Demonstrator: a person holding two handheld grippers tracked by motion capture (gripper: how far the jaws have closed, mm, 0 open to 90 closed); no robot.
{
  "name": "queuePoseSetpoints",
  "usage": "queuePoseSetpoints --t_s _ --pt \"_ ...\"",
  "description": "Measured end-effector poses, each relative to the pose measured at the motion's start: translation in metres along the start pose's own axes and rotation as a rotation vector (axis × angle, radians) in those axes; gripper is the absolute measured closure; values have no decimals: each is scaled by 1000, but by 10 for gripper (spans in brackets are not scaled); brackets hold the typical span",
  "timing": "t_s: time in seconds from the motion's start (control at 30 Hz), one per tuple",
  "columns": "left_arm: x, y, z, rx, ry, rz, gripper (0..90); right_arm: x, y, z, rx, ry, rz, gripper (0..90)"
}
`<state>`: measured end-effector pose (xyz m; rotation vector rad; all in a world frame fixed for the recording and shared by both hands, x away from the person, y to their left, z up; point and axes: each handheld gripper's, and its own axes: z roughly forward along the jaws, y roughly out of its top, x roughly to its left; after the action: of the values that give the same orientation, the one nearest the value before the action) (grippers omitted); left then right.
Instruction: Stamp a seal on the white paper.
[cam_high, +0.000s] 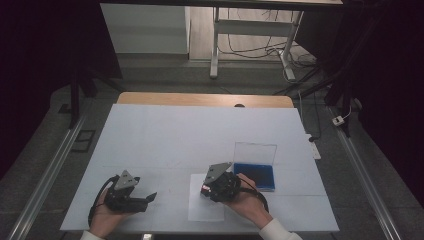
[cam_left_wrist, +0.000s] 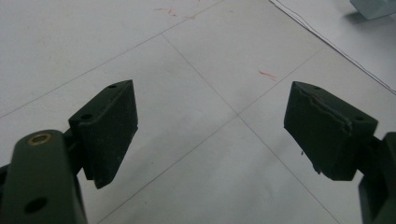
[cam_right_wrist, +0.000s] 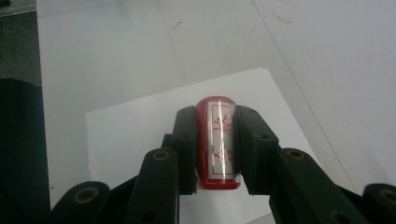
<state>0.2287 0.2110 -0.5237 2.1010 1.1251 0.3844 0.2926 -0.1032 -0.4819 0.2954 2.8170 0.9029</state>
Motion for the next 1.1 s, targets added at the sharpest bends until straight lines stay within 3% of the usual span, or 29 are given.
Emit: queuePoseSetpoints --t_s 1.1 --pt "1 0 -1 2 3 -5 177 0 -2 11 3 3 -9 698"
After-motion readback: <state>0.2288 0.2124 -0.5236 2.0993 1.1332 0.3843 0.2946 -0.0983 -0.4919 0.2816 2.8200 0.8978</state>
